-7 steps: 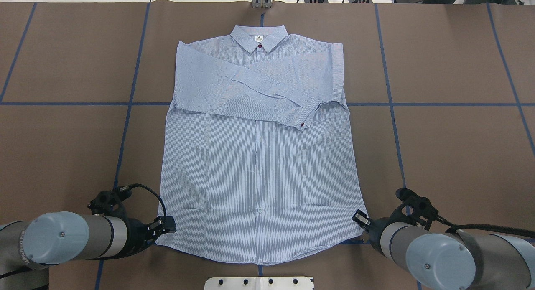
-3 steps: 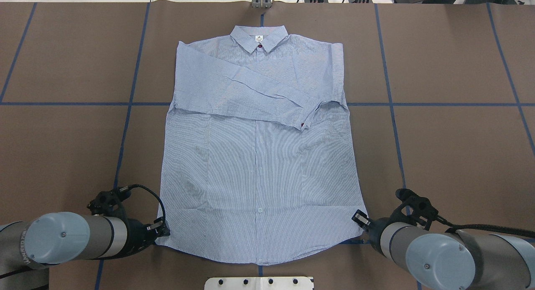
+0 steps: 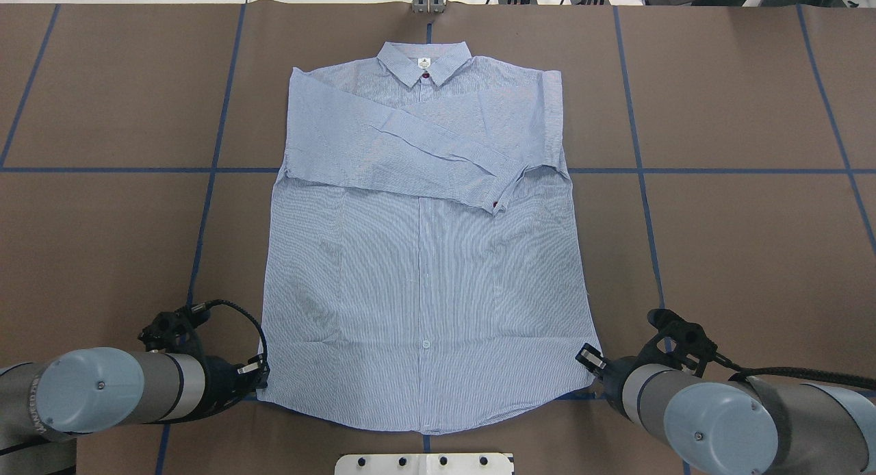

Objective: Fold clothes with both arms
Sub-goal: 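Lower both grippers and grasp the two hem corners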

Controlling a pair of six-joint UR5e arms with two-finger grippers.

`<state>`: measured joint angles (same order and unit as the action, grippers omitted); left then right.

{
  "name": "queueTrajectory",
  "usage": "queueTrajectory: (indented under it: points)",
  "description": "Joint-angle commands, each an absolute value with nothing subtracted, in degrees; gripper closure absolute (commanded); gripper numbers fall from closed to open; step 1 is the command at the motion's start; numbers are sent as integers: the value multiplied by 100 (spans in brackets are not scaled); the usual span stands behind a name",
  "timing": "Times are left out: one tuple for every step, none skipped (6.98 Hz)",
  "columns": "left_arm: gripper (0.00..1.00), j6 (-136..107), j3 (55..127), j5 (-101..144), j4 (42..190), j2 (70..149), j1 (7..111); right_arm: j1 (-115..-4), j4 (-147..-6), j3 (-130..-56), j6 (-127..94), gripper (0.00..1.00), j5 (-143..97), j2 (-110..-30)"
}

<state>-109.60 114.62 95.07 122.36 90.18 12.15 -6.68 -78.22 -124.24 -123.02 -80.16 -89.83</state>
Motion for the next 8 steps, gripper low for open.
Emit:
queueTrajectory:
  points:
    - [100,-11013,11976,9518,12234,8651,1213,-668,-7822,-12463,-12313,100,-8016,-8982]
    - [100,-11047,12006,9527,12234,8631,1213,-668,-7814,-12498,-12331,100,-8016,-8982]
    - [100,-11239,12049,9580,12243,8683,1195,-668,-7822,-12620,-12340,100,-8024,-8991]
    - [100,-11581,12320,9754,12234,8718,1204,-659,-7822,-12752,-12349,100,-8033,-9052]
    - [100,-11680,12688,9956,12226,8667,1222,-659,-7822,-13057,-12349,100,-8077,-9166]
    - [100,-11776,12944,9958,12052,8683,1222,-659,-7822,-13443,-12357,100,-8077,-9454]
    - [100,-11899,13338,9984,11763,8692,1248,-668,-7831,-13708,-12357,100,-8068,-9605]
    - [100,-11935,13594,10272,11438,8753,1309,-720,-7822,-13833,-12357,100,-8034,-9624]
